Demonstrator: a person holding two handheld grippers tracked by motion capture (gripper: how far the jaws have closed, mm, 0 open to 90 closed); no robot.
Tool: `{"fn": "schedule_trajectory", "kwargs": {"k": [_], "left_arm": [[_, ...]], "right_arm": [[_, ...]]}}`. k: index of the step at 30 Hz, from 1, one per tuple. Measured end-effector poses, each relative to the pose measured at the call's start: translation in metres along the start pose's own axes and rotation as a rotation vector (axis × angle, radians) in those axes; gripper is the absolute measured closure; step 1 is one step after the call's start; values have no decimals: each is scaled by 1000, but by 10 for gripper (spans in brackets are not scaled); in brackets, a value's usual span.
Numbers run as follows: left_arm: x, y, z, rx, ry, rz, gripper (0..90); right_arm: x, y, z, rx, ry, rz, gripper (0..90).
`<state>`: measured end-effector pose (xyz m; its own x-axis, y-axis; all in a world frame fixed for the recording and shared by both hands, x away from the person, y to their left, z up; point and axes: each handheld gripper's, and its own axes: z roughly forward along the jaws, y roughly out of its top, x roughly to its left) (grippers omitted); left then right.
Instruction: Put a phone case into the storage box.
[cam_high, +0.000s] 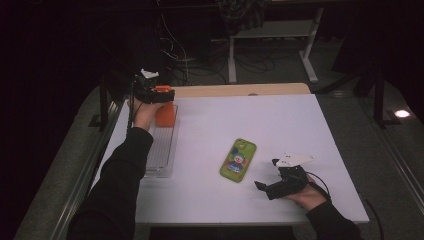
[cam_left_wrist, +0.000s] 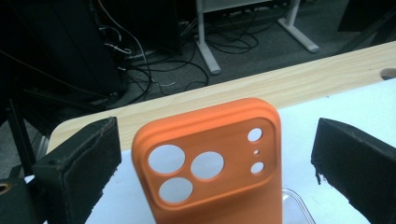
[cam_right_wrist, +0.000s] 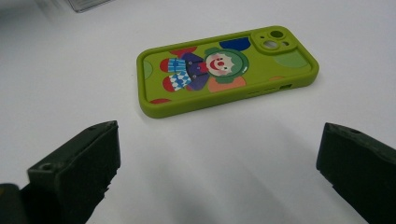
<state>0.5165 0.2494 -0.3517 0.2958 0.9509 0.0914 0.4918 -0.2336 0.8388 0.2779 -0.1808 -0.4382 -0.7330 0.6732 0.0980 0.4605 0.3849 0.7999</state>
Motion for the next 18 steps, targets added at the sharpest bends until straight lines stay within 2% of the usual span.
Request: {"fn": "schedule_trajectory", "kwargs": {"k": [3,5,9,10,12,18], "left_arm": [[4,2,-9,11,-22,12,13],[6,2,-16,28,-56,25,11],[7,2,-27,33,-97,49,11],[7,2,-30,27,-112,36,11],[7,2,-36,32,-143,40,11],[3,0,-57,23,-245,72,11]], "right_arm": [[0,0,0,-1,0,-1,0],[0,0,0,1,1,-1,0],[0,0,0,4,-2,2,0],[0,0,-1,5,-1,5,0],[0,1,-1,5,-3,7,0],[1,1,0,8,-3,-4,0]]}}
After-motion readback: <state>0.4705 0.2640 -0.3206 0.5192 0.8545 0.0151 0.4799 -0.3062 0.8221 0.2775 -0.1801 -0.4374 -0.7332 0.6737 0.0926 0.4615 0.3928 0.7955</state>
